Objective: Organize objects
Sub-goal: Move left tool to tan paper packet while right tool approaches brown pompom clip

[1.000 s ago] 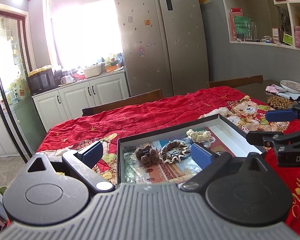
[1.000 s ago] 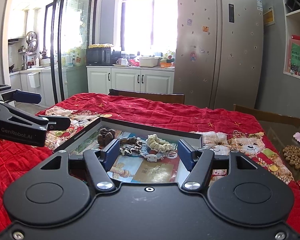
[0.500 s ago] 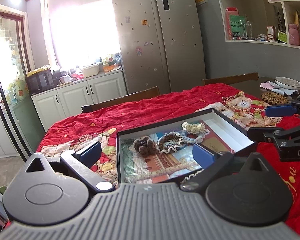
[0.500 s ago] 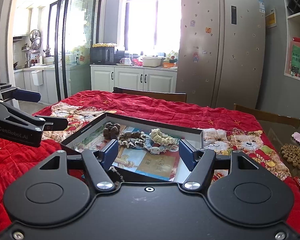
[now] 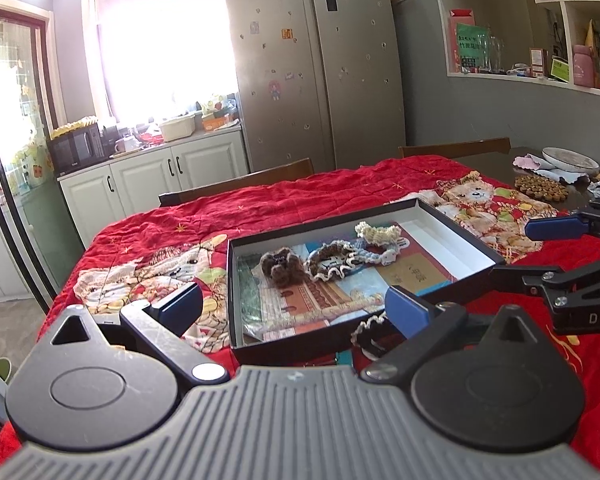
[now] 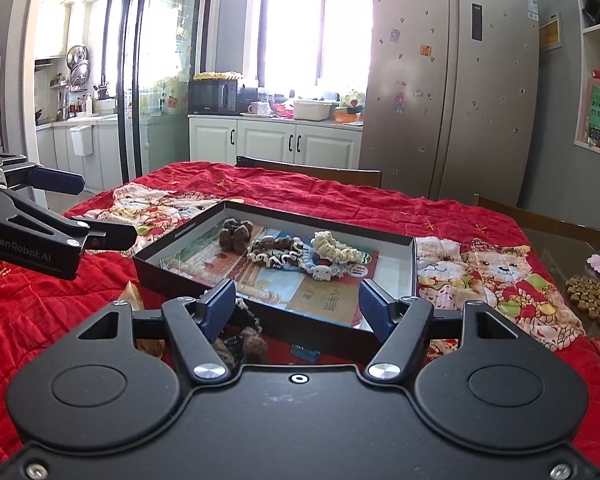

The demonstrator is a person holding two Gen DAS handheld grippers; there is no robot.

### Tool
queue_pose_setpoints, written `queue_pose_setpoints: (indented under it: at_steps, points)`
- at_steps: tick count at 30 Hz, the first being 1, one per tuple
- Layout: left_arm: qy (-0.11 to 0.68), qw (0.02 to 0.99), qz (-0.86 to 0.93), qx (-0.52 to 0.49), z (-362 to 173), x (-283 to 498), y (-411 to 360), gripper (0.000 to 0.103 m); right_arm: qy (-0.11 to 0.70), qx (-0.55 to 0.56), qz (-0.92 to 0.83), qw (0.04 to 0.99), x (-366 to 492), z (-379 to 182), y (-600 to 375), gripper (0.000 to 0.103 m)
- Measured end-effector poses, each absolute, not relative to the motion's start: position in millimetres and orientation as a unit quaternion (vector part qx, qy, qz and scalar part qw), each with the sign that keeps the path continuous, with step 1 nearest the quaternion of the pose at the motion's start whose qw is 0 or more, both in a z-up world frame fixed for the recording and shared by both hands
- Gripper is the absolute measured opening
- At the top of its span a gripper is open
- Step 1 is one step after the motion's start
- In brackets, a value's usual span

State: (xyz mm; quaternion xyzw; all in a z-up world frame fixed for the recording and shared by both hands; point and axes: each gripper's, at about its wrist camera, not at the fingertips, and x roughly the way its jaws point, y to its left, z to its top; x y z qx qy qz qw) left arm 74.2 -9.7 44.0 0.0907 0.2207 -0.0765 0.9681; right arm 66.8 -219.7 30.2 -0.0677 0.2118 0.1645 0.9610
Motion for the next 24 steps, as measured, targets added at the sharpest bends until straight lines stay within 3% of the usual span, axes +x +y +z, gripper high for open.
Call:
queue_pose_setpoints:
  at_steps: [24]
  points:
    - [0.295, 0.947, -0.102, 0.078, -18, 62, 0, 0.101, 0.244, -0.058, 0.219, 0.943, 67, -25, -203, 0.066]
